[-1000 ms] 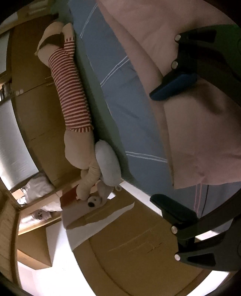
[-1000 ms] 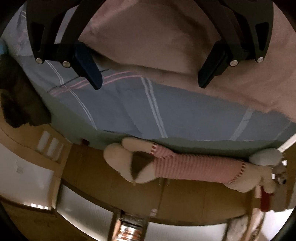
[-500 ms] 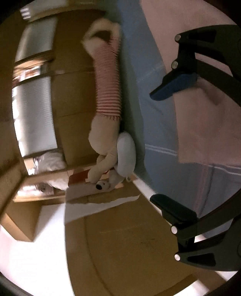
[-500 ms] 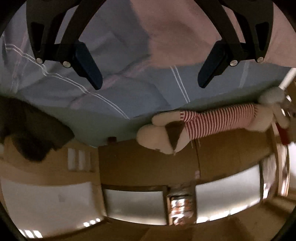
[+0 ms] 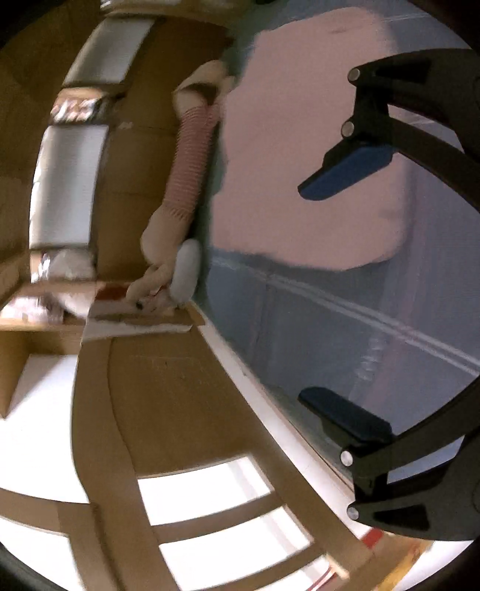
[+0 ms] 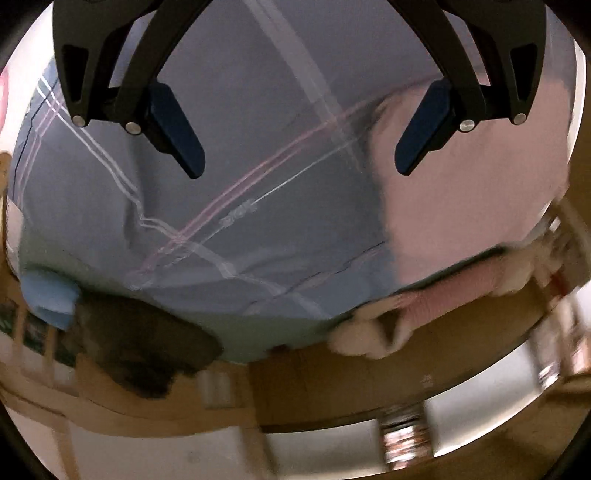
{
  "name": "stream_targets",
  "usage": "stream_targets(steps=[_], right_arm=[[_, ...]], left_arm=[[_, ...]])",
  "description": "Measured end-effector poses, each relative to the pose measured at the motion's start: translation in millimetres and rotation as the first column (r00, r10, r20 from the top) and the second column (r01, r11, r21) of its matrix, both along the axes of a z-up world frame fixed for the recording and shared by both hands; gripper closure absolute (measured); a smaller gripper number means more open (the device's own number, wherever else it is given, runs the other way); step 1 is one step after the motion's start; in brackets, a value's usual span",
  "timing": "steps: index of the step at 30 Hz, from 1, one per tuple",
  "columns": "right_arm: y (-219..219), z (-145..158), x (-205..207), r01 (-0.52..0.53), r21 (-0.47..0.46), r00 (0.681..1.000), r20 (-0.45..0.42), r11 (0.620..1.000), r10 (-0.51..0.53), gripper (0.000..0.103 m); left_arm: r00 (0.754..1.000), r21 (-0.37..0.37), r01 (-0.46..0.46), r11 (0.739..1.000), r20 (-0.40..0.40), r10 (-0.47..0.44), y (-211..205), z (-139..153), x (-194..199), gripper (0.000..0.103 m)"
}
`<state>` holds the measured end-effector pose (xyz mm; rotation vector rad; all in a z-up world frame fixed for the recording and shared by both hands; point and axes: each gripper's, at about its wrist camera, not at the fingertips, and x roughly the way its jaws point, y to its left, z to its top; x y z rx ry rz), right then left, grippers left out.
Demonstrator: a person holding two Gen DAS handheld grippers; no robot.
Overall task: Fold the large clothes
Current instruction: 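Raise both tools back away from the folded pink bundle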
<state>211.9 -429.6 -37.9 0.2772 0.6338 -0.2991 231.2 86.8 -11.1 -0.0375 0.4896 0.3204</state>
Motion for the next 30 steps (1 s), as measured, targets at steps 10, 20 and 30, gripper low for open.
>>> stream_targets(steps=[10,20,30], right_arm=[[126,4,-90,-0.265,-0.140,0.960,0.051,0.954,0.274,0.001],[149,15,-116,-0.317,-0.150,0.940,0.080,0.937,0.331,0.001],[169,28,-145,-0.364,-0.185,0.918,0.095,0.913,0.385,0.001]], left_arm=[[0.998,0.061,0.056,0.997,-0.018,-0.055,-78,-24,-103,0.002],[0.992,-0.011,0.107,0.994,-0.059,-0.107,-82,-18,-132,0.002],[0.992,-0.008,0.123,0.992,0.025,-0.123,-93,5,-156,0.002]])
